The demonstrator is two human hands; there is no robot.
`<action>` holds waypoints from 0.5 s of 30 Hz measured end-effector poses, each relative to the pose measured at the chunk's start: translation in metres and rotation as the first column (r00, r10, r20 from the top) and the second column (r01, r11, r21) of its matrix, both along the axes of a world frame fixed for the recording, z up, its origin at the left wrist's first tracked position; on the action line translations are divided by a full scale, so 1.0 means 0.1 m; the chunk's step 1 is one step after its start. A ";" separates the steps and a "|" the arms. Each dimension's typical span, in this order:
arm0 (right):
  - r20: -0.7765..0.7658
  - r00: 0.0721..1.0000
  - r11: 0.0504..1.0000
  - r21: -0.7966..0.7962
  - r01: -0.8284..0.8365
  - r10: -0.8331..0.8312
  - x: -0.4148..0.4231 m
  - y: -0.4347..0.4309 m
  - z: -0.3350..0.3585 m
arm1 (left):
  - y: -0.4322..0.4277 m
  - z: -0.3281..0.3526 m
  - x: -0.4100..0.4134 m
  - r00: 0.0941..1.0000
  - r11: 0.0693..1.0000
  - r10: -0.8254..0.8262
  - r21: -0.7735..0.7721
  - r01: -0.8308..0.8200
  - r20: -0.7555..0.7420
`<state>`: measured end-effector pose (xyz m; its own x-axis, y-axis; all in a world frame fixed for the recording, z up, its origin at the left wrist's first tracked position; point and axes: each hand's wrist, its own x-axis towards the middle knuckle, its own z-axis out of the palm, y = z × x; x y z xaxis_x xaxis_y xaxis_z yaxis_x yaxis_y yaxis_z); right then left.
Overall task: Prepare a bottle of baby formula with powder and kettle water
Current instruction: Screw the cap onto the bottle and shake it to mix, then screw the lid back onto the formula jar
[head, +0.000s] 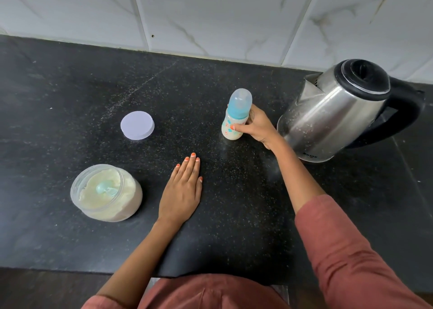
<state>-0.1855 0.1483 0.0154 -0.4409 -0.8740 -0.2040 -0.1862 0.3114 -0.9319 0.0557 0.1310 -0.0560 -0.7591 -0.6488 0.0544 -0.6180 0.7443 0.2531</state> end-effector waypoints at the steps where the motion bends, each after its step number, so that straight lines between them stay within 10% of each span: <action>1: -0.003 1.000 1.000 0.000 0.017 -0.017 0.01 0.02 -0.01 | 0.00 -0.01 0.00 1.000 1.000 -0.002 0.006 0.002 -0.005; 15: -0.359 0.869 0.938 -0.196 0.287 -0.341 0.60 0.46 -0.36 | 0.00 0.02 0.00 0.990 0.991 0.028 0.133 -0.009 -0.140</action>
